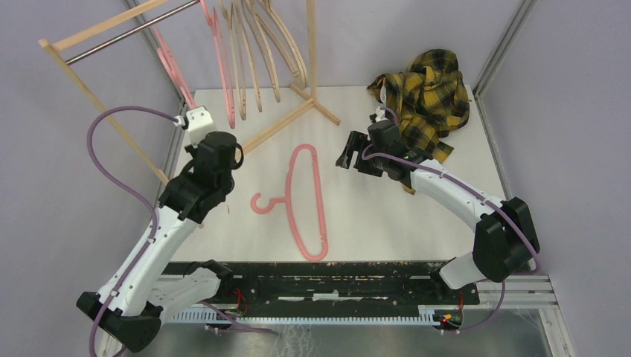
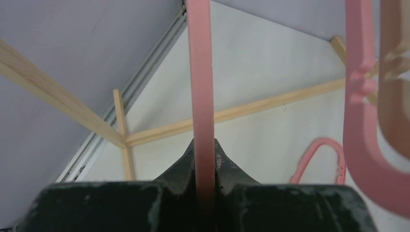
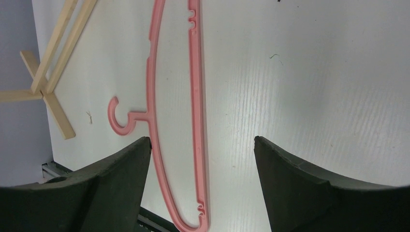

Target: Organize the hangers

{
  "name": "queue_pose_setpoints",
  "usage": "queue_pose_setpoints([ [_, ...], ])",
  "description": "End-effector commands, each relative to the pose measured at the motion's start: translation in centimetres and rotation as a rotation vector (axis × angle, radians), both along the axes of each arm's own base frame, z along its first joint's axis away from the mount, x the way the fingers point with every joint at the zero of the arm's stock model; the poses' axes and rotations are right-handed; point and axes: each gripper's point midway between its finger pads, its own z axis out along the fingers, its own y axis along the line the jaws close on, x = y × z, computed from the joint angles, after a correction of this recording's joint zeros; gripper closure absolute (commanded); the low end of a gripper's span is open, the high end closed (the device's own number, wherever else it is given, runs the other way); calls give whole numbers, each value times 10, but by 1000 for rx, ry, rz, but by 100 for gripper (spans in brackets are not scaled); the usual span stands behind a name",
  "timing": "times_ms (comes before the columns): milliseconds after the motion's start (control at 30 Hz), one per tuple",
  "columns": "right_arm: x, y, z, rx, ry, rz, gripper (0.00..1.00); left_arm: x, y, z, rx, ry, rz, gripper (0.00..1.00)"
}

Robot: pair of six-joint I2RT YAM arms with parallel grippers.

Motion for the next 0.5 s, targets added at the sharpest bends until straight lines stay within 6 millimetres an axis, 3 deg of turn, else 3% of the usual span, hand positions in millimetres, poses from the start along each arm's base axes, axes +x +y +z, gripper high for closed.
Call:
queue_pose_setpoints([
  [0,3,-8,14,8,-48,-11,14,23,6,53,70,-93,-31,97],
  [233,7,-13,10,9,-37,-21,14,49,-3,63,95,-80,-64,97],
  [467,11,-16,3,13,-20,-23,15,63,-5,70,81,-99,-78,97],
])
